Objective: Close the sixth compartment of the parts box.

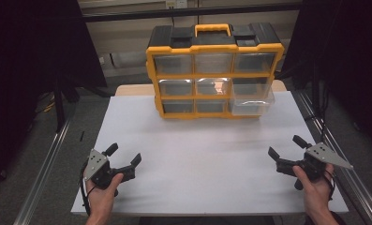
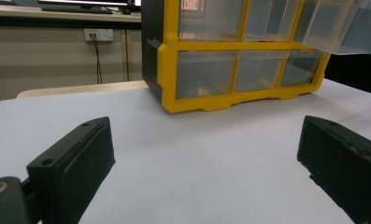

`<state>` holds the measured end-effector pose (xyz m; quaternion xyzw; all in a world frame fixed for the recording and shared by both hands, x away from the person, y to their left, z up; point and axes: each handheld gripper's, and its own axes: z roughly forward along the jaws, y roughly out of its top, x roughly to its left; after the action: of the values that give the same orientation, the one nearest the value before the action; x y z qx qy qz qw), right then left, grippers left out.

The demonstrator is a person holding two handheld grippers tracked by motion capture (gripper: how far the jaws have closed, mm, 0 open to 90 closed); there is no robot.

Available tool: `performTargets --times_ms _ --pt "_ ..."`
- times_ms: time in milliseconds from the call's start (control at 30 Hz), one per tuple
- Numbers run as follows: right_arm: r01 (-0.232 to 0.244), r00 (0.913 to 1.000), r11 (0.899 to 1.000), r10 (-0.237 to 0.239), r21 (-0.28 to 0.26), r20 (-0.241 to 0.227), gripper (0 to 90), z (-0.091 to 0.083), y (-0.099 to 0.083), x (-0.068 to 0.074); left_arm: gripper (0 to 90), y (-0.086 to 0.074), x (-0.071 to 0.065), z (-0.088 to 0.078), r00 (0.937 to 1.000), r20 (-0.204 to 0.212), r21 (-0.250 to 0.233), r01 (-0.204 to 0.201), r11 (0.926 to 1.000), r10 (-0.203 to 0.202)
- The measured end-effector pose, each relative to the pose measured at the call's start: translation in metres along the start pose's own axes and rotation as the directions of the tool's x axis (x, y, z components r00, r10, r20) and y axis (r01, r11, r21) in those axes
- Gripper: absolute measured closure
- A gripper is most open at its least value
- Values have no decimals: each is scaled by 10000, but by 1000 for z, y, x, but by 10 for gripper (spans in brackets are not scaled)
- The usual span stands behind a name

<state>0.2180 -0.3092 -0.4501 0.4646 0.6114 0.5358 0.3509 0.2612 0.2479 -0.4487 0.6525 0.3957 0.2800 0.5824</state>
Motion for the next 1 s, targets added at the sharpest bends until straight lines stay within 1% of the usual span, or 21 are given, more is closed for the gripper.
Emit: performTargets --times_ms 33,100,133,167,200,233,267,300,333,400,467,500,567,600,667,700,767,933,967,1000 --pt "-22 10000 10000 22 -23 -28 0 1 0 0 39 0 0 -1 10000 -1 126 -97 9999 97" --pt "-17 10000 10000 17 29 -82 1 1 -1 0 39 0 0 0 9999 37 150 -143 9998 142" --pt "-17 10000 10000 17 29 -82 1 1 -1 0 39 0 0 -1 9997 -44 224 -247 9994 248" --pt "-18 10000 10000 18 8 -62 1 2 -1 0 40 0 -1 0 9999 60 224 -122 9997 121" --pt "-18 10000 10000 18 8 -62 1 2 -1 0 40 0 -1 0 9999 60 224 -122 9997 121" --pt "-1 10000 10000 1 22 -14 0 2 -1 0 39 0 -1 2 10000 23 205 -2 9998 2" --pt "-1 10000 10000 1 22 -14 0 2 -1 0 40 0 -1 2 10000 23 205 -2 9998 2" --pt "-79 10000 10000 79 57 10 0 1 -2 0 40 0 0 1 10000 42 303 -59 9995 58" --pt "-121 9999 9999 121 82 -15 0 1 -2 0 40 0 0 1 10000 -42 309 -50 9995 51" --pt "-140 9999 9999 140 90 -2 0 2 -2 0 40 0 0 1 10000 -46 331 -43 9994 45" --pt "-132 9999 9998 132 127 -2 0 3 -2 1 41 0 0 1 9999 -71 285 110 9995 -108" --pt "-164 9999 9998 164 139 -36 0 4 -2 2 42 0 1 0 10000 -74 356 33 9994 -31" --pt "-123 9999 9998 123 162 -10 1 6 -2 3 42 0 0 0 9999 -75 287 88 9995 -86" --pt "-103 9999 9997 103 205 -27 1 6 -2 3 42 0 0 0 10000 30 340 47 9994 -49" --pt "-48 9999 9998 51 199 -153 0 5 -1 5 42 0 0 -1 10000 87 327 7 9995 -10" --pt "-45 9999 9998 48 171 -165 0 5 -1 6 42 0 -1 -1 9999 39 328 -100 9994 99" --pt "-85 9998 9998 88 180 -153 0 5 -1 7 43 0 -1 -1 9999 39 323 -114 9994 113" --pt "-54 9993 9998 60 167 -362 0 6 -1 8 42 0 -1 0 9998 125 408 -145 9991 140" --pt "-126 9988 9997 135 196 -466 0 6 -1 9 42 0 -2 0 9999 49 437 -156 9989 154" --pt "-76 9980 9998 86 169 -628 0 8 -1 11 42 0 -2 0 9999 34 438 -153 9989 152"
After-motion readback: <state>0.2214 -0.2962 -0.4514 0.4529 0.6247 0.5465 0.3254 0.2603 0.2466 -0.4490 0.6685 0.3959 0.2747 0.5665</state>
